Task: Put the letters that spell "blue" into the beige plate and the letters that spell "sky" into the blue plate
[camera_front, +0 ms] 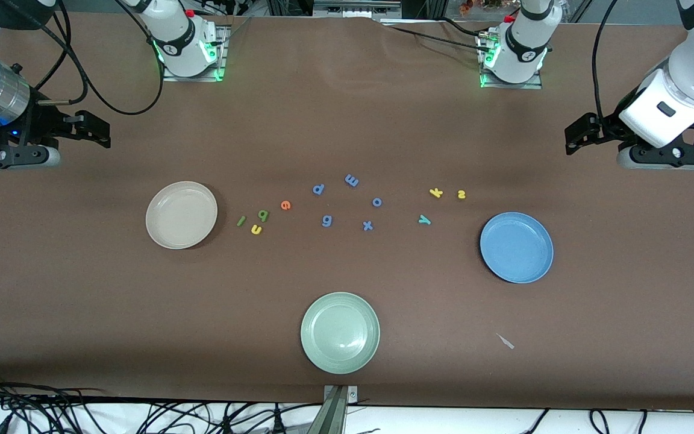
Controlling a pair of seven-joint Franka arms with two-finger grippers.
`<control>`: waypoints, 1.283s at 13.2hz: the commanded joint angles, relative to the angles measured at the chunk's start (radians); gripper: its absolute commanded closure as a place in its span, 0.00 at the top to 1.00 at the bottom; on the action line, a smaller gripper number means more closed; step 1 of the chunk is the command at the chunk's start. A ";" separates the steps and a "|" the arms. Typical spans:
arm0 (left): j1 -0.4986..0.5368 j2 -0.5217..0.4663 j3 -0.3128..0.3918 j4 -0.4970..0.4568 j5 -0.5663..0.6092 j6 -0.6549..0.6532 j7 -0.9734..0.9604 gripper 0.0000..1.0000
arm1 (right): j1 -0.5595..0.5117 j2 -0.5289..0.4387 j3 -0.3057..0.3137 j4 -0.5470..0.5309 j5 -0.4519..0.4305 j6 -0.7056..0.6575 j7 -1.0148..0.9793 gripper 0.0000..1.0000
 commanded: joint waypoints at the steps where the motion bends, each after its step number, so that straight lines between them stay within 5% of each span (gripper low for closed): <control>1: -0.004 0.014 -0.003 0.034 0.024 -0.025 0.010 1.00 | 0.005 -0.014 0.005 -0.021 0.001 0.026 0.006 1.00; 6: -0.004 0.014 -0.003 0.034 0.024 -0.025 0.010 1.00 | 0.004 -0.016 0.025 -0.121 0.070 0.133 0.021 1.00; 11: -0.004 0.014 -0.003 0.034 0.024 -0.025 0.010 1.00 | 0.005 -0.010 0.164 -0.323 0.066 0.441 0.228 0.99; 15: -0.004 0.014 -0.003 0.034 0.024 -0.025 0.010 1.00 | 0.007 0.096 0.217 -0.393 0.057 0.678 0.295 0.99; 17: -0.004 0.014 -0.003 0.034 0.024 -0.025 0.010 1.00 | 0.007 0.191 0.236 -0.374 -0.021 0.751 0.399 0.99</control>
